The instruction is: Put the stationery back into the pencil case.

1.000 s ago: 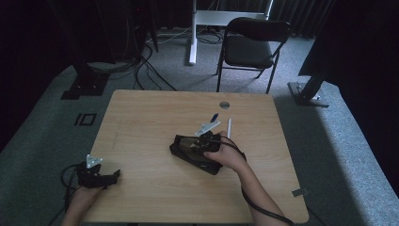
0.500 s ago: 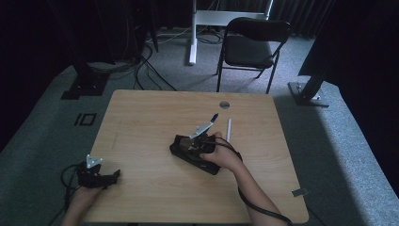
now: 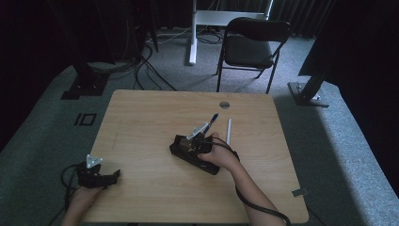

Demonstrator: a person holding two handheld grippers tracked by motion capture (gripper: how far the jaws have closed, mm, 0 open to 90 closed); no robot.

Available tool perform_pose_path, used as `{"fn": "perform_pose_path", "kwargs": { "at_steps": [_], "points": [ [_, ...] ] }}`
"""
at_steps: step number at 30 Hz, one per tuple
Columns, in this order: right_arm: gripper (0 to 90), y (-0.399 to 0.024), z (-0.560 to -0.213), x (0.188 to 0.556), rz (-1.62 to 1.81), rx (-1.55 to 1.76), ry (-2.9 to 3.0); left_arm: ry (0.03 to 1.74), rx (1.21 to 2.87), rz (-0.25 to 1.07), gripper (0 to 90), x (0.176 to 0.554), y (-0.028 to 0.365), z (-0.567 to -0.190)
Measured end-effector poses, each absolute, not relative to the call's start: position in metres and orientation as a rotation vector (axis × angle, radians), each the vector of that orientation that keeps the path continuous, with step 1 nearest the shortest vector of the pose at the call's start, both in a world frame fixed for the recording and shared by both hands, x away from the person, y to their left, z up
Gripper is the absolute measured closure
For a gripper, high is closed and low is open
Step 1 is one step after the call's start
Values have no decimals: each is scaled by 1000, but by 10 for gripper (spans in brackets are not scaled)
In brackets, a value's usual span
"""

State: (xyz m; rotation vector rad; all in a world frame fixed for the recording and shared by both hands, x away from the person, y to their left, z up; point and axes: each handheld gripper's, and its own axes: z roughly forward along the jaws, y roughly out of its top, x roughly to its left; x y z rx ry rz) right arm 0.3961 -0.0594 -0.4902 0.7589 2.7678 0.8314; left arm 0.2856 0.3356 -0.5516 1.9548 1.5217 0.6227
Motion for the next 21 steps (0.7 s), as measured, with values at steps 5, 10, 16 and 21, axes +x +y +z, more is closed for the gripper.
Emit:
{"fn": "perform_pose_path", "kwargs": {
  "at_steps": [5, 10, 16, 21],
  "points": [
    [680, -60, -492, 398, 816, 778, 2769, 1522, 1953, 623, 1, 286, 336, -552],
    [680, -60, -494, 400, 797, 794, 2769, 1522, 1953, 623, 1, 286, 336, -552],
    [679, -57, -495, 401, 773, 818, 2767, 1522, 1953, 623, 1, 286, 336, -552],
    [673, -57, -496, 403, 757, 823, 2766, 1522, 1954, 623, 1, 286, 336, -552]
  ]
}}
